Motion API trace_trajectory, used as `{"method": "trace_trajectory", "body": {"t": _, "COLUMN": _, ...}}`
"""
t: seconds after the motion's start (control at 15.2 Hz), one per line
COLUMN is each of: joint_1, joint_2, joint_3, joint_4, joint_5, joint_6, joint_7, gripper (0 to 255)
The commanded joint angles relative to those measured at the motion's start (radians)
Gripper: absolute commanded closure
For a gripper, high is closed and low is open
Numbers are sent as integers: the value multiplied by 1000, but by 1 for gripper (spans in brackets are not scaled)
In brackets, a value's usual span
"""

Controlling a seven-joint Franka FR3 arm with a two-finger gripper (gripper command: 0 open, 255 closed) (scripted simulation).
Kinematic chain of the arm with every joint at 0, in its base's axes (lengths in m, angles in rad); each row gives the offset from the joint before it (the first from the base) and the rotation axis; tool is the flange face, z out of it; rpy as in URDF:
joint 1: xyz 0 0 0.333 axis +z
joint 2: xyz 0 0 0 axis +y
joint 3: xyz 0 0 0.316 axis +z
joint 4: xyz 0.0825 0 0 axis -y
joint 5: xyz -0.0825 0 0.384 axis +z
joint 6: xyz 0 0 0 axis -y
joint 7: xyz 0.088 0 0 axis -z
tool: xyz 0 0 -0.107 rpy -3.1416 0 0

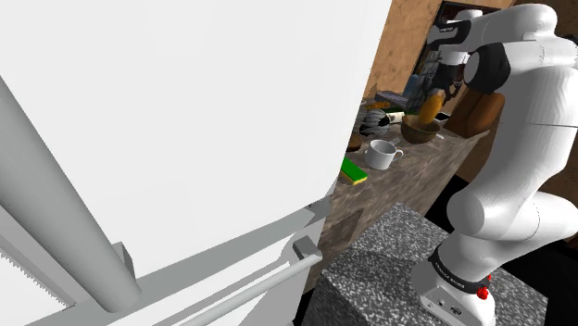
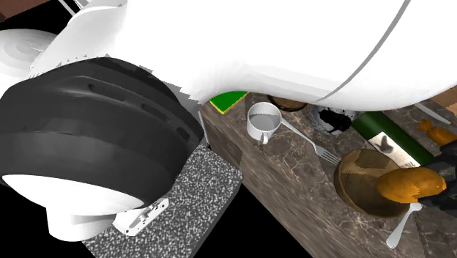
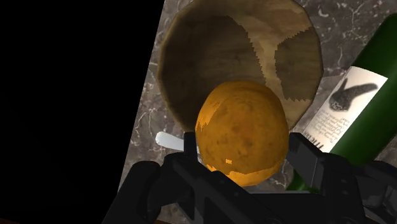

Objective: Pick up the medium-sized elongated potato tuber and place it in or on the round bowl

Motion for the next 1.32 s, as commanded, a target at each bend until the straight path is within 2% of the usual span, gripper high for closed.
{"method": "trace_trajectory", "body": {"t": 0.0, "joint_1": 1, "joint_2": 0, "joint_3": 0, "joint_4": -26, "joint_5": 0, "joint_6": 27, "joint_7": 0, "gripper": 255}}
{"method": "trace_trajectory", "body": {"t": 0.53, "joint_1": 7, "joint_2": 8, "joint_3": 4, "joint_4": -123, "joint_5": 3, "joint_6": 130, "joint_7": 2, "gripper": 255}}
{"method": "trace_trajectory", "body": {"t": 1.06, "joint_1": 8, "joint_2": 8, "joint_3": 4, "joint_4": -126, "joint_5": 3, "joint_6": 134, "joint_7": 2, "gripper": 255}}
{"method": "trace_trajectory", "body": {"t": 1.12, "joint_1": 7, "joint_2": 8, "joint_3": 4, "joint_4": -126, "joint_5": 3, "joint_6": 134, "joint_7": 2, "gripper": 0}}
{"method": "trace_trajectory", "body": {"t": 1.25, "joint_1": 7, "joint_2": 8, "joint_3": 4, "joint_4": -126, "joint_5": 3, "joint_6": 134, "joint_7": 2, "gripper": 0}}
